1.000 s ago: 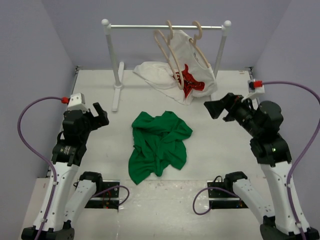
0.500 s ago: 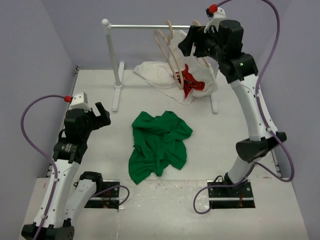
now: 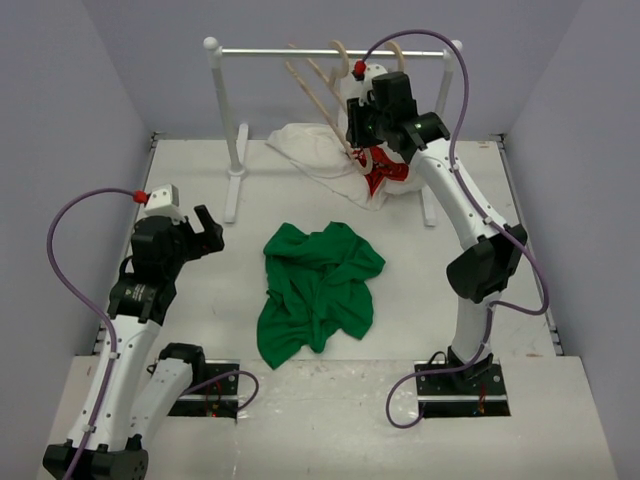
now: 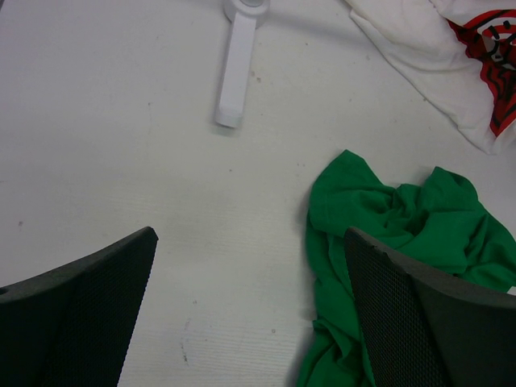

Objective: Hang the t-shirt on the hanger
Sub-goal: Pick up the hanger from the clothesline.

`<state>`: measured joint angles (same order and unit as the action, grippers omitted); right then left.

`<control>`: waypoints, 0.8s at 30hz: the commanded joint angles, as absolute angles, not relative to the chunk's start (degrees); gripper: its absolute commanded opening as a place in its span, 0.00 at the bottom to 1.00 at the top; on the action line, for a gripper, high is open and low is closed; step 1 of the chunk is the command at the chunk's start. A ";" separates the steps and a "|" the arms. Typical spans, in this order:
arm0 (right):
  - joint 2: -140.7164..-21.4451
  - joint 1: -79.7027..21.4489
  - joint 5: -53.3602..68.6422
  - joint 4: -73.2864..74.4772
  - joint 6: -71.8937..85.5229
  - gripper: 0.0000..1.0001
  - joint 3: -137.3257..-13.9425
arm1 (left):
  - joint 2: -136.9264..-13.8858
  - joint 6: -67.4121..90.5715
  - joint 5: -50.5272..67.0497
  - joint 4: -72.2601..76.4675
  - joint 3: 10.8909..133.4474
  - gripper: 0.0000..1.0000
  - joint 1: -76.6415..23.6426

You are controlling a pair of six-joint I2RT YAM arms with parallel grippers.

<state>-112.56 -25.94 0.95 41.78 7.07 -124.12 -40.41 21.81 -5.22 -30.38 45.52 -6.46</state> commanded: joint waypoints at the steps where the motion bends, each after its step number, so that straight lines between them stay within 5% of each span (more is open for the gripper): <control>1: -110.22 -26.02 -1.79 38.59 5.80 0.33 -122.11 | -40.52 20.92 -3.98 -27.89 45.26 1.00 -6.65; 7: -110.19 -26.02 -3.36 37.18 5.60 0.44 -120.88 | -40.60 20.74 -3.52 -27.77 45.15 1.00 -6.68; 24: -104.75 -25.84 -1.95 36.56 3.34 0.47 -122.59 | -40.69 20.57 -2.55 -27.42 45.09 1.00 -6.68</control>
